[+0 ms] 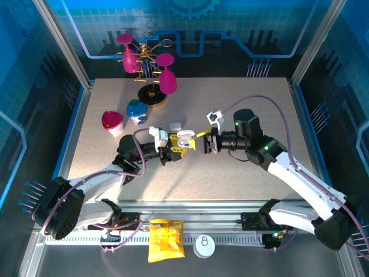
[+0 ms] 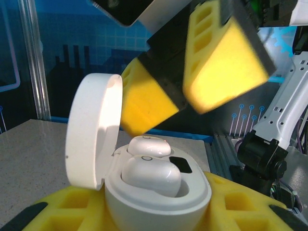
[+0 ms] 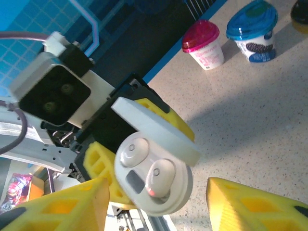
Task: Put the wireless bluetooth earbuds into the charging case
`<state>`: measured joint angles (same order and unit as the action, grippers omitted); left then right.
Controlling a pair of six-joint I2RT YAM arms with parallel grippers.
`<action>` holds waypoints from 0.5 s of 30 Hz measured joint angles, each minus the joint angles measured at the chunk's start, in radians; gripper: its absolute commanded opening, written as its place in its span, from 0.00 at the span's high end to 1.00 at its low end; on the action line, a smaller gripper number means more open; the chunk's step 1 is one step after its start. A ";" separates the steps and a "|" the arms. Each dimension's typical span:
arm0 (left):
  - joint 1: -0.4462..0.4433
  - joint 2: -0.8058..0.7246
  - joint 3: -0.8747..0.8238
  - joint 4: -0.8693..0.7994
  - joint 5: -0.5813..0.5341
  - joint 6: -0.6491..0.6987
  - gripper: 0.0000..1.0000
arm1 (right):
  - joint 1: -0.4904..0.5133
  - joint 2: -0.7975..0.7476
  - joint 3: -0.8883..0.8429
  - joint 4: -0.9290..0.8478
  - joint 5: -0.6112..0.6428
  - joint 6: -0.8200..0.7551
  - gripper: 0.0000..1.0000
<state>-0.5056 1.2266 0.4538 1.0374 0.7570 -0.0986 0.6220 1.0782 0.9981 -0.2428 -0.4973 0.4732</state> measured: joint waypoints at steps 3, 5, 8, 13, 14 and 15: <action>0.003 0.011 0.000 0.016 0.002 -0.001 0.69 | -0.004 -0.027 0.003 0.013 0.016 -0.002 0.35; 0.005 0.018 0.000 0.027 0.009 0.000 0.69 | -0.006 -0.026 0.012 0.027 0.024 -0.003 0.33; 0.005 0.023 0.000 0.040 0.023 0.000 0.69 | -0.010 -0.001 0.047 0.026 0.050 0.001 0.32; 0.005 0.024 0.000 0.050 0.038 0.000 0.69 | -0.021 0.100 0.164 -0.012 0.096 0.024 0.33; 0.005 0.024 0.000 0.051 0.038 0.000 0.68 | -0.023 0.122 0.188 -0.027 0.104 0.027 0.33; 0.006 0.024 0.000 0.052 0.037 0.000 0.68 | -0.023 0.137 0.202 -0.038 0.108 0.027 0.33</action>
<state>-0.4999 1.2503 0.4538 1.0893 0.7944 -0.0990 0.5987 1.2152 1.1999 -0.2810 -0.3893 0.5007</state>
